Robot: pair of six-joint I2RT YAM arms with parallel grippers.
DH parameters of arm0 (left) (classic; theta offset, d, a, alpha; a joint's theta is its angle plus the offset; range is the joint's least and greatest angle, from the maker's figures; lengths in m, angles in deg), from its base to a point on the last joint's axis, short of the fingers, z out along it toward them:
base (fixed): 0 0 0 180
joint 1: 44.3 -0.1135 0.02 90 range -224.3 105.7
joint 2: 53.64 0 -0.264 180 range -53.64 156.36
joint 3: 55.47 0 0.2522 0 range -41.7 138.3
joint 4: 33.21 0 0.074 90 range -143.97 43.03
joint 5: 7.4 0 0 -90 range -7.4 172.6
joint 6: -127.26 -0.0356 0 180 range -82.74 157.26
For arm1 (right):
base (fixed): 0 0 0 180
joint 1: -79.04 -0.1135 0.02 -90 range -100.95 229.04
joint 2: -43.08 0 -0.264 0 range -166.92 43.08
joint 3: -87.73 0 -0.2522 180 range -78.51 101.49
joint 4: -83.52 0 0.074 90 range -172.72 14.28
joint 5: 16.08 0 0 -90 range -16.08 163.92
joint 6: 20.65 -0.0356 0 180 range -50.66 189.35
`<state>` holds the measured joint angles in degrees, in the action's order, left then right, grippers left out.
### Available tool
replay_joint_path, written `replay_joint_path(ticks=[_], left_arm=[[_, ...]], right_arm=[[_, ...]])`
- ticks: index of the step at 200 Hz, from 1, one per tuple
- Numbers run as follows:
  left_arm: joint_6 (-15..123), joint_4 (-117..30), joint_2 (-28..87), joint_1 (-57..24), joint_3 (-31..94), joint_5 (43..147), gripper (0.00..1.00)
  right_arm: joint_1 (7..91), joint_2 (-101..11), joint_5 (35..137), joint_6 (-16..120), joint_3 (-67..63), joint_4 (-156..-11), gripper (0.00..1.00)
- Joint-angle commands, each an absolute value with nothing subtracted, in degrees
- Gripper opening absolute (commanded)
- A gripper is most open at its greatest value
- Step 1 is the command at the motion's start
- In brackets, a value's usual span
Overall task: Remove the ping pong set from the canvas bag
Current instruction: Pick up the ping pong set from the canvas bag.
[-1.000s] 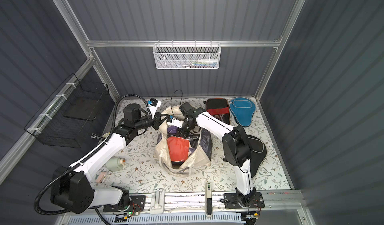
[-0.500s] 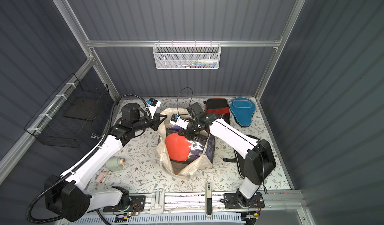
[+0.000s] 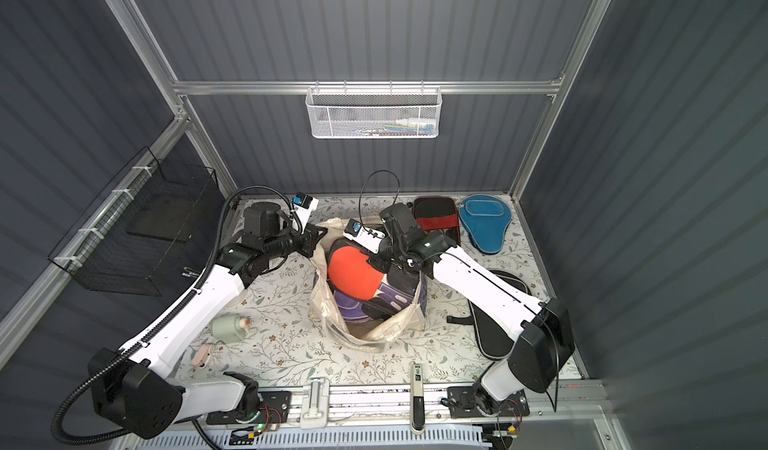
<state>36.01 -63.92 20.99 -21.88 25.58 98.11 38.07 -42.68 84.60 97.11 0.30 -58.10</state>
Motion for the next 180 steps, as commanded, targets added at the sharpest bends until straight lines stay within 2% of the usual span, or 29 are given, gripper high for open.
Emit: replay_joint_path(ticks=[1, 63, 99, 180], left_arm=[[36.02, -62.53, 21.59, -22.41, 28.04, 99.33, 0.00], [36.62, -61.61, 22.54, -22.41, 27.39, 100.52, 0.00], [37.43, -60.14, 23.08, -22.37, 26.20, 101.06, 0.00], [37.00, -59.13, 22.82, -22.32, 24.78, 102.84, 0.00]], right_arm=[[37.35, -39.87, 77.42, 99.19, -0.39, -66.67, 0.00], [32.96, -39.59, 65.33, 108.24, -0.87, -72.62, 0.00], [32.36, -40.93, 67.48, 106.35, -1.17, -70.18, 0.00], [35.87, -46.05, 77.66, 94.43, 0.45, -56.36, 0.60]])
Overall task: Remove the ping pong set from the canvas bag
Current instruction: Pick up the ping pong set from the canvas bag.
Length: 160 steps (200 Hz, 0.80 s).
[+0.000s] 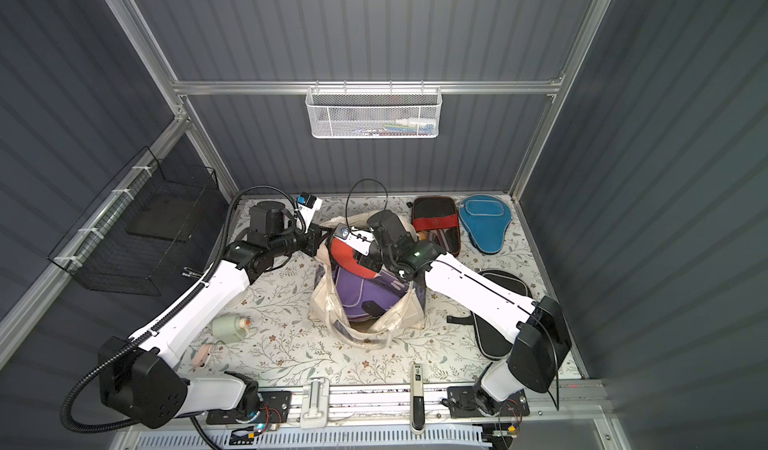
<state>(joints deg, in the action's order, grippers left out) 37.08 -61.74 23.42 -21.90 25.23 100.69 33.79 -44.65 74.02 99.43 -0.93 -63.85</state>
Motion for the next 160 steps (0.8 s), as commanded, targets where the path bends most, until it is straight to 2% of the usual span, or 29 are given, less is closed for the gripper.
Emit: replay_joint_path(ticks=[1, 39, 77, 125, 160], left_arm=[[36.96, -59.11, 22.83, -22.32, 24.80, 102.83, 0.00], [36.52, -58.60, 22.56, -22.32, 24.37, 103.73, 0.00], [36.12, -58.21, 22.31, -22.32, 24.04, 104.58, 0.00], [35.81, -58.12, 21.96, -22.37, 23.97, 105.06, 0.00], [35.67, -57.72, 21.71, -22.37, 23.73, 105.95, 0.00]], right_arm=[[35.92, -46.05, 77.73, 94.32, 0.43, -56.27, 0.61], [37.88, -43.54, 78.62, 94.15, -0.55, -55.92, 0.84], [39.96, -41.40, 78.16, 94.57, -0.24, -55.27, 0.98], [41.38, -43.16, 76.14, 93.26, 1.31, -52.83, 0.99], [41.61, -45.39, 78.93, 92.12, 1.58, -52.70, 0.99]])
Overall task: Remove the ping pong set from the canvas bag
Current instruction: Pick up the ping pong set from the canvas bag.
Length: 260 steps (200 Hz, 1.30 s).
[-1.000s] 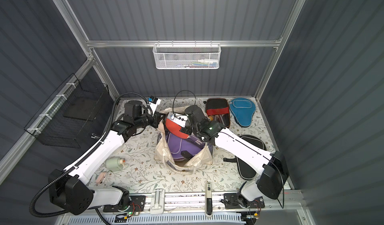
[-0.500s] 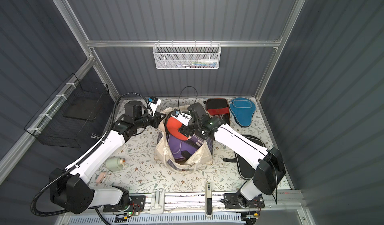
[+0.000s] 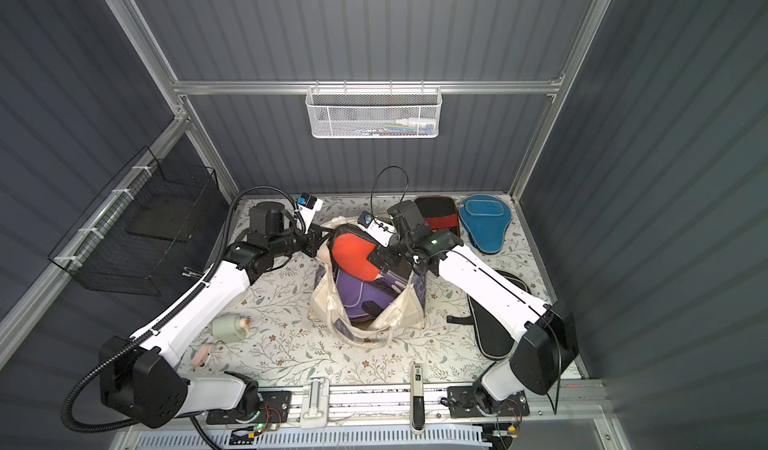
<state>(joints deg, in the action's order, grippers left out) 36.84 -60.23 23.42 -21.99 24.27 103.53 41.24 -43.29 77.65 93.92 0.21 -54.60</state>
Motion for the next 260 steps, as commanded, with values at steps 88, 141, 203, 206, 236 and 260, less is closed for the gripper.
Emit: replay_joint_path(ticks=[88, 141, 203, 206, 236, 260], left_arm=[[34.28, -57.96, 20.14, -22.32, 23.48, 106.08, 0.00], [33.33, -58.48, 20.01, -22.41, 23.76, 105.01, 0.00], [32.39, -59.30, 19.49, -22.41, 23.83, 103.83, 0.00], [32.35, -59.33, 19.34, -22.41, 23.74, 103.79, 0.00], [32.31, -59.30, 18.97, -22.41, 23.13, 103.94, 0.00], [32.60, -59.10, 18.53, -22.41, 22.61, 104.07, 0.00]], right_arm=[[41.87, -50.44, 90.90, 91.67, 7.18, -47.01, 0.54], [41.96, -45.81, 92.60, 91.41, 6.67, -43.93, 0.04], [42.14, -37.06, 92.09, 89.14, 8.88, -45.73, 0.00], [42.20, -36.79, 91.89, 88.94, 9.00, -46.11, 0.00], [42.68, -33.60, 88.76, 87.54, 11.56, -49.67, 0.00], [43.06, -32.07, 84.42, 86.57, 14.87, -53.32, 0.00]])
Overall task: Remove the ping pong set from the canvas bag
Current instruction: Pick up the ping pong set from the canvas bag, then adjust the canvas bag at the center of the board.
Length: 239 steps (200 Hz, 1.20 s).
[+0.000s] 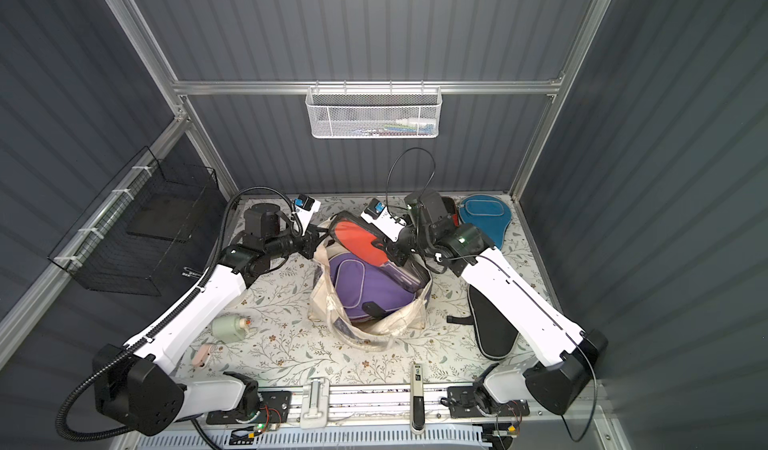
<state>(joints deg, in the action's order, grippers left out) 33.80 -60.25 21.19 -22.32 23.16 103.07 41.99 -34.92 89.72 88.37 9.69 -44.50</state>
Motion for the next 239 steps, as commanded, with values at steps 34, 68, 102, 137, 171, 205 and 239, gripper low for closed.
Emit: replay_joint_path(ticks=[34, 68, 102, 137, 171, 205, 239], left_arm=[[33.13, -58.47, 17.91, -22.38, 21.92, 104.30, 0.00], [33.18, -58.30, 17.43, -22.41, 21.32, 104.41, 0.00], [32.96, -58.10, 17.33, -22.41, 21.07, 104.40, 0.00], [32.52, -58.03, 17.29, -22.37, 20.87, 104.40, 0.00], [32.43, -57.89, 17.16, -22.42, 20.57, 104.22, 0.00], [31.92, -59.16, 16.52, -22.41, 21.23, 102.91, 0.00], [32.25, -60.83, 15.86, -22.41, 22.55, 99.28, 0.00]], right_arm=[[44.86, -29.47, 76.52, 88.09, 17.25, -62.42, 0.00], [48.60, -28.42, 73.57, 87.01, 20.79, -68.32, 0.00], [50.44, -27.76, 71.88, 88.67, 22.77, -70.85, 0.00], [54.12, -27.36, 70.14, 87.66, 19.72, -69.85, 0.00], [58.67, -25.64, 70.86, 80.82, 6.57, -70.93, 0.00], [60.74, -25.60, 73.56, 74.84, -5.24, -72.36, 0.00], [60.65, -27.19, 80.75, 69.08, -11.65, -73.06, 0.00]])
